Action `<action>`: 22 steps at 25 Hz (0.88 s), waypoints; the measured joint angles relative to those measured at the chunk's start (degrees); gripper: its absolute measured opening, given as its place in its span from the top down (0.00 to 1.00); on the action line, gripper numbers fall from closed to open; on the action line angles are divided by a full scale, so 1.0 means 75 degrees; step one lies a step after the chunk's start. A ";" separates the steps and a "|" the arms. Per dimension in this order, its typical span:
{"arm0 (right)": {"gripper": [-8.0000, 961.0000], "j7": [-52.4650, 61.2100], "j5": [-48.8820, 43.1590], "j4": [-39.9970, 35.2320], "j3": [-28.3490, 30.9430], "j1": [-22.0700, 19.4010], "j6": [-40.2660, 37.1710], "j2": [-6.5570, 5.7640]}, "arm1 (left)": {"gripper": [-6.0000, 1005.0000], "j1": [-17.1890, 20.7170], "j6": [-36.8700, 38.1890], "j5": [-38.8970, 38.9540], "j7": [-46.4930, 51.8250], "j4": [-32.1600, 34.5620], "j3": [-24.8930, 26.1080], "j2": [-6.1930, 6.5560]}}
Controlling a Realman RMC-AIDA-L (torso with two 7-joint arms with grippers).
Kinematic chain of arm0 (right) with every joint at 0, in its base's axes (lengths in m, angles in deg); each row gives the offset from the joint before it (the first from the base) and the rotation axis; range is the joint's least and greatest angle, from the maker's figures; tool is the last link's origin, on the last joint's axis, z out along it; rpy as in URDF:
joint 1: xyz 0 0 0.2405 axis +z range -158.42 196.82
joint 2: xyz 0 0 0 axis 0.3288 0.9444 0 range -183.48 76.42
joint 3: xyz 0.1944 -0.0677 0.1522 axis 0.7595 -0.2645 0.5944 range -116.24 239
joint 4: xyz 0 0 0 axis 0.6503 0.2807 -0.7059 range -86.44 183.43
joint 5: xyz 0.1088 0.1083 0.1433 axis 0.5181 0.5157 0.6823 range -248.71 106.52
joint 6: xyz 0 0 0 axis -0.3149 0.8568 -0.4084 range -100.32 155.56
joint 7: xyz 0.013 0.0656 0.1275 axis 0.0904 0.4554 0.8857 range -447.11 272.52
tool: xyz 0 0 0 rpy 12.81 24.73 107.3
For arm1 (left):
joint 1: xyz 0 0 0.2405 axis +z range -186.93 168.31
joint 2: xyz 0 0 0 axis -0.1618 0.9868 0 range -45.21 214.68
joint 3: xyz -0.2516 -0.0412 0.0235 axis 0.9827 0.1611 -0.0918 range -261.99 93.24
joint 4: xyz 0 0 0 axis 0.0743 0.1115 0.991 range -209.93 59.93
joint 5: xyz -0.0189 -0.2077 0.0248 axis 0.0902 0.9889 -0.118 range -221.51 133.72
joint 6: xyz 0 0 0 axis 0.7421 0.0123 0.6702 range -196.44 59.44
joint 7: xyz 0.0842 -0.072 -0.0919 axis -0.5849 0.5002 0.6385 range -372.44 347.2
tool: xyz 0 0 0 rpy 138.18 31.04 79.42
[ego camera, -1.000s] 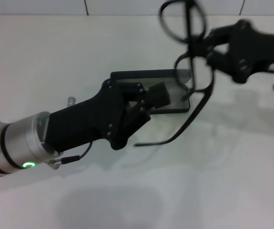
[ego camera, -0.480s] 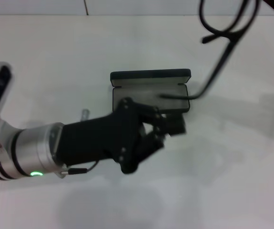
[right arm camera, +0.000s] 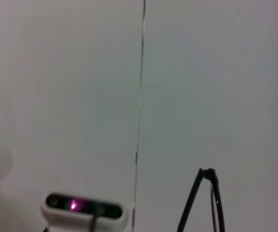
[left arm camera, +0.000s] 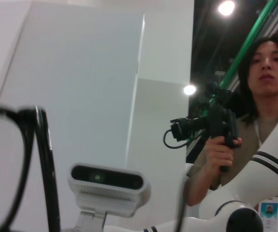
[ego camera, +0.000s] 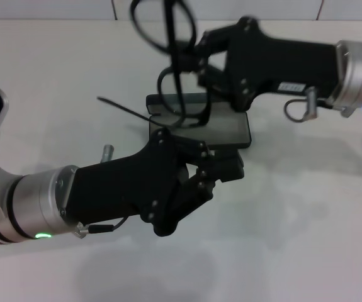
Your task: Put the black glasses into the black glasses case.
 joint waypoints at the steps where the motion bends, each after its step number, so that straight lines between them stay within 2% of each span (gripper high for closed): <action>1: 0.90 -0.0003 0.0000 -0.0048 -0.0182 -0.0003 0.0110 -0.0006 | 0.95 0.0004 -0.0003 0.0005 0.0003 -0.0016 0.0011 0.0005; 6: 0.90 -0.0012 -0.0090 -0.0060 -0.0516 -0.0005 0.0260 -0.0038 | 0.95 0.0008 -0.0075 0.0051 0.0047 -0.0044 0.0035 0.0000; 22: 0.90 -0.0005 -0.0698 -0.0364 -0.0602 -0.0025 0.0137 -0.0046 | 0.95 -0.0098 -0.0471 0.0215 0.0201 -0.0143 0.0028 0.0020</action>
